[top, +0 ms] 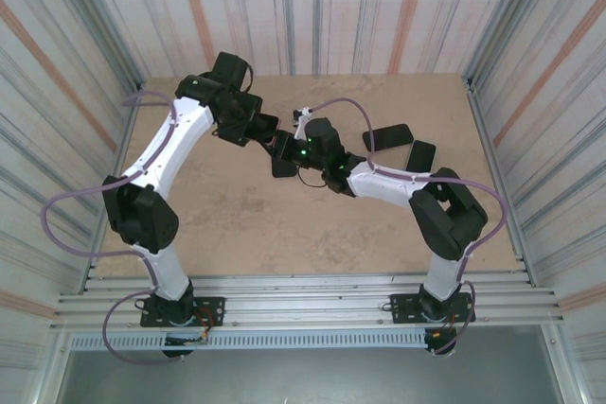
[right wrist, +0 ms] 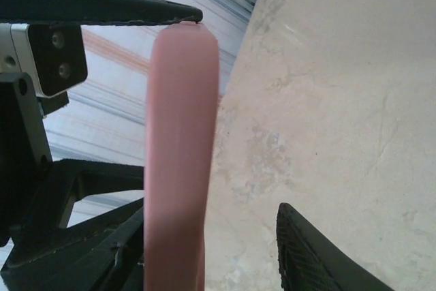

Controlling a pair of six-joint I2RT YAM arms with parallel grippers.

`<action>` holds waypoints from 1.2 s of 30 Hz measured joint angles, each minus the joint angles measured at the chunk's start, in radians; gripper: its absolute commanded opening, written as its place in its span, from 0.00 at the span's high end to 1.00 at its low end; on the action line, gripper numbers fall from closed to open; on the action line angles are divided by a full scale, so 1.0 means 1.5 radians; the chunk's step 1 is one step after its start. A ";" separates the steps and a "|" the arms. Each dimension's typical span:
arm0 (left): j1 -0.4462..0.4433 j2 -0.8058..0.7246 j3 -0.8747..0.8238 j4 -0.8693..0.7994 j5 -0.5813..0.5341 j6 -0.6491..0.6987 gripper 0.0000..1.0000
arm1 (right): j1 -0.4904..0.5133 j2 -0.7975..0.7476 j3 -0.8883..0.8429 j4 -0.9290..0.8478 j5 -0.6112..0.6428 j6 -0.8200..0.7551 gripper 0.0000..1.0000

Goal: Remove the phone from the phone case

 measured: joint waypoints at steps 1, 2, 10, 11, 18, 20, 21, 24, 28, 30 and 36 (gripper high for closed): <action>0.000 -0.002 -0.001 0.002 0.000 -0.005 0.49 | 0.002 0.001 0.000 0.007 0.007 0.001 0.54; 0.000 -0.003 -0.003 0.003 0.000 -0.010 0.49 | 0.004 0.003 0.000 0.020 0.017 0.003 0.55; 0.000 -0.009 -0.010 0.006 0.005 -0.036 0.49 | 0.025 0.014 0.000 0.108 0.078 0.019 0.68; 0.000 -0.009 -0.010 0.007 0.005 -0.040 0.48 | 0.025 0.018 0.000 0.115 0.079 0.020 0.69; 0.000 -0.021 -0.021 0.016 0.005 -0.047 0.44 | 0.026 0.032 0.000 0.134 0.079 0.035 0.83; 0.000 -0.026 -0.021 0.018 0.005 -0.047 0.39 | 0.025 0.032 0.000 0.135 0.082 0.034 0.88; 0.000 -0.027 -0.022 0.020 0.005 -0.047 0.37 | 0.025 0.032 0.000 0.137 0.082 0.035 0.89; 0.000 -0.036 -0.025 0.024 0.004 -0.046 0.26 | 0.025 0.032 0.000 0.146 0.083 0.034 0.91; 0.001 -0.042 -0.032 0.030 0.005 -0.035 0.02 | 0.025 0.032 -0.001 0.148 0.083 0.028 0.93; 0.002 -0.044 -0.032 0.035 0.005 -0.023 0.01 | 0.023 0.032 -0.008 0.147 0.083 0.019 0.93; 0.017 -0.069 -0.044 0.045 0.007 0.024 0.01 | 0.002 0.017 -0.052 0.128 0.070 -0.017 0.94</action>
